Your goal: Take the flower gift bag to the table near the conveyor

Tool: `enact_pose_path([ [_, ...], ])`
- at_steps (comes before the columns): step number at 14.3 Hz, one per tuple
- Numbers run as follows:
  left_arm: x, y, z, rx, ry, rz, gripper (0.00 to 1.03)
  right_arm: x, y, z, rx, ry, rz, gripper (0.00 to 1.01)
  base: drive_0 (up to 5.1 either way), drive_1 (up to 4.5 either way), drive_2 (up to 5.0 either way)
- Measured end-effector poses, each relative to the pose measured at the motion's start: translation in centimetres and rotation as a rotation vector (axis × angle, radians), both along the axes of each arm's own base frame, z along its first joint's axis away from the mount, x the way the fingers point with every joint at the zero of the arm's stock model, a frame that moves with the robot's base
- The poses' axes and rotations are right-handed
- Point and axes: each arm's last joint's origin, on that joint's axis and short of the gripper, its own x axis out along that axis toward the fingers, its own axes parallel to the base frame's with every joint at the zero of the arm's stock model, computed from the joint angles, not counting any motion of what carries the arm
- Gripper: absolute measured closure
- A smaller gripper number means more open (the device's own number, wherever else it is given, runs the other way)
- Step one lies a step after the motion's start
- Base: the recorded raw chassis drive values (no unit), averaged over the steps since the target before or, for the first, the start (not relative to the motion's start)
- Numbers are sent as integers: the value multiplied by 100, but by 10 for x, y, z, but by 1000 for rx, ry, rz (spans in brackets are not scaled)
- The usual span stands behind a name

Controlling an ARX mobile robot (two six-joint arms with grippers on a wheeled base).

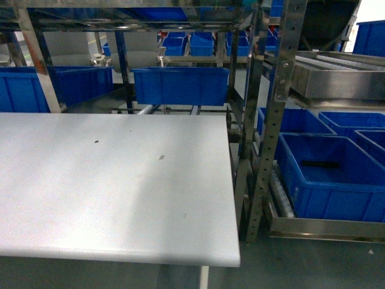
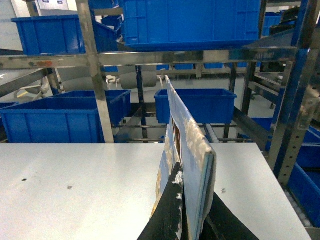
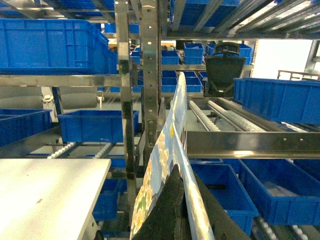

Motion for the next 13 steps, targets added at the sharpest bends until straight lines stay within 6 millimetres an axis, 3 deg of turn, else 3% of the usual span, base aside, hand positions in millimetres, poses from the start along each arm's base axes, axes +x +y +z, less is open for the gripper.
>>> enact_pose_path([
  [8, 0, 0, 0, 0, -2, 0, 101, 1, 0, 0, 1, 1, 0, 99, -497, 260, 232],
  [13, 0, 0, 0, -1, -3, 0, 101, 1, 0, 0, 1, 2, 0, 99, -362, 481, -74],
])
